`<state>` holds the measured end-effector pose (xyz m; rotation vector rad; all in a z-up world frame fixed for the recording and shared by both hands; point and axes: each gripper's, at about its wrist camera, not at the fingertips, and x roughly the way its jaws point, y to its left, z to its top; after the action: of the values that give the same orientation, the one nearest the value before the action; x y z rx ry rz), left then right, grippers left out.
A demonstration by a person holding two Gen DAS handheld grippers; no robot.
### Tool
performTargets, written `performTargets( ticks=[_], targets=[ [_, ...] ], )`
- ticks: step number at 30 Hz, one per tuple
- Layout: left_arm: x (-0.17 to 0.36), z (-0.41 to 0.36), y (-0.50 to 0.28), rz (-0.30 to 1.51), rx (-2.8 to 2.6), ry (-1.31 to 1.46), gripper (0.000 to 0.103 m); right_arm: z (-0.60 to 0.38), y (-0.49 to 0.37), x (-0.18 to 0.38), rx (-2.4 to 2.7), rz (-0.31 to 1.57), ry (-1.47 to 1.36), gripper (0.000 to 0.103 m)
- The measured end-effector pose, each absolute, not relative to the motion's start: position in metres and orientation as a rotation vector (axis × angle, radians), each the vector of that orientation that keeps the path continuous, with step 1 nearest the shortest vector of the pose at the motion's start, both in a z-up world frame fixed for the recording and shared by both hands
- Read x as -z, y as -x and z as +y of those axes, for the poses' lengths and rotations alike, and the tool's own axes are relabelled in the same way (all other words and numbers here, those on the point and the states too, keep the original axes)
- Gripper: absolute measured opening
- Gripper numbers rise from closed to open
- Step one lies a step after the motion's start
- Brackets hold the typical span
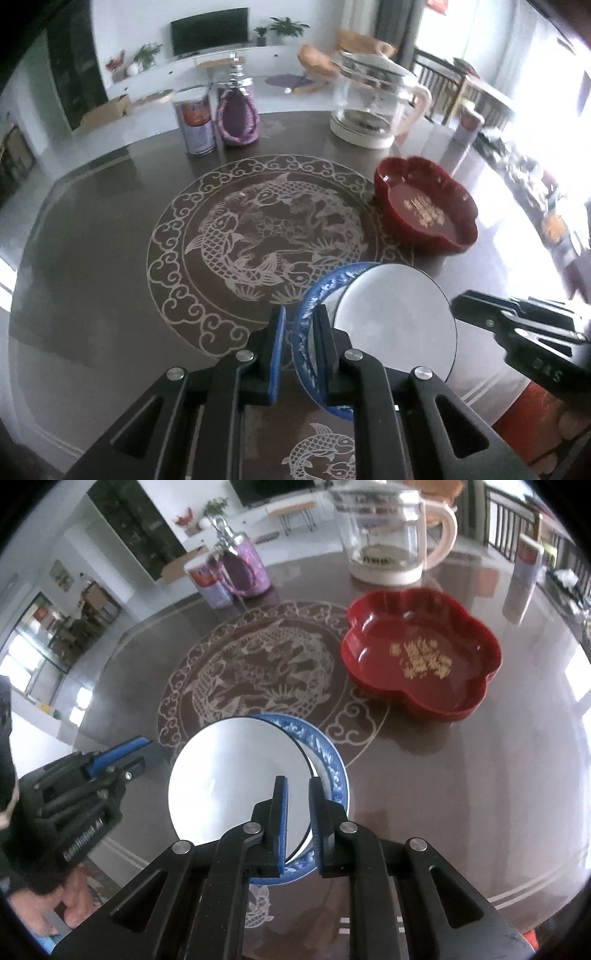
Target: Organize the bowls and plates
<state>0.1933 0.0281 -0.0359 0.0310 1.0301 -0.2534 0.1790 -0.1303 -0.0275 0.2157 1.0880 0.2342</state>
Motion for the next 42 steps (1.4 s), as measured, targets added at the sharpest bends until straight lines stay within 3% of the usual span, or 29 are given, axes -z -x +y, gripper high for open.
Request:
performTargets(
  ticks=[2,4,7,8,9,11,19,21,42],
  targets=[
    [0.032,0.037,-0.188,0.987,0.237,-0.002,0.014,-0.132,-0.171,0.02,-0.228,1.042,-0.205,0.032],
    [0.026,0.044,-0.176,0.922,0.233,0.021,0.015,-0.133,-0.159,0.011,-0.205,0.971,-0.175,0.057],
    [0.024,0.052,-0.152,0.822,0.189,0.049,0.028,-0.134,-0.134,-0.001,-0.154,0.846,-0.109,0.064],
    [0.025,0.053,-0.146,0.808,0.171,0.05,0.054,-0.134,-0.124,-0.002,-0.127,0.807,-0.087,0.067],
    [0.027,0.053,-0.137,0.78,0.144,0.048,0.087,-0.133,-0.118,-0.002,-0.11,0.786,-0.078,0.07],
    [0.026,0.051,-0.119,0.705,0.091,0.023,0.099,-0.134,-0.102,0.003,-0.081,0.747,-0.078,0.07],
    [0.038,0.032,-0.086,0.691,0.043,-0.092,0.101,-0.135,-0.047,0.035,0.062,0.652,-0.056,0.07],
    [0.043,0.032,-0.085,0.708,0.032,-0.081,0.101,-0.134,-0.042,0.04,0.069,0.658,-0.045,0.076],
    [0.071,0.034,-0.082,0.792,-0.004,-0.084,0.101,-0.151,-0.017,0.047,0.156,0.555,-0.039,0.077]
  ],
)
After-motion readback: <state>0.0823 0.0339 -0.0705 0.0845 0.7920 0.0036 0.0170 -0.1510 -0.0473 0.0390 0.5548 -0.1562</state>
